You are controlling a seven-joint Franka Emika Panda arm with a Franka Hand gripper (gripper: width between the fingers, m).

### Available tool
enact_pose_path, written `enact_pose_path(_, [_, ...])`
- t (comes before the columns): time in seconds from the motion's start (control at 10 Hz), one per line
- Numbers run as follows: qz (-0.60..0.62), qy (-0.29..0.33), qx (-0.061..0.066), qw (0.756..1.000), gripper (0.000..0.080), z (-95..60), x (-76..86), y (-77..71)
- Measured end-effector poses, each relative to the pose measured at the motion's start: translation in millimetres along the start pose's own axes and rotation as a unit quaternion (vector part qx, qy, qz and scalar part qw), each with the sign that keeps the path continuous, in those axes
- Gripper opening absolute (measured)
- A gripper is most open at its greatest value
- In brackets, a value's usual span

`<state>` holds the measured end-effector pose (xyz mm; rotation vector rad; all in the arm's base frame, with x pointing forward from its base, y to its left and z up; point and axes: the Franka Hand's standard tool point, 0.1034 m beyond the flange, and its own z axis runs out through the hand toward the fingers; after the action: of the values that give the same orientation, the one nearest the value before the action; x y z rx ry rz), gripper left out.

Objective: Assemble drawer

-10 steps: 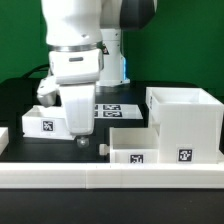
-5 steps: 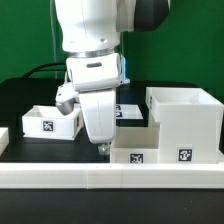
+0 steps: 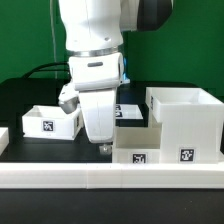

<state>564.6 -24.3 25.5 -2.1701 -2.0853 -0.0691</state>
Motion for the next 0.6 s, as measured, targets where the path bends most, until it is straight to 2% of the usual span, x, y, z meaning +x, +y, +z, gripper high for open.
enact_pose_path(0.2, [-0.030, -0.005, 0.003, 1.000, 0.0648, -1.4, 9.5, 21.5])
enact_pose_path(0.3, [-0.036, -0.006, 0.000, 0.999, 0.0648, -1.8, 17.6, 30.5])
enact_pose_path(0.5, [-0.023, -0.005, -0.001, 1.000, 0.0648, -0.4, 32.1, 33.3])
enact_pose_path(0.6, [-0.018, -0.005, -0.001, 1.000, 0.0648, -0.6, 30.8, 33.2])
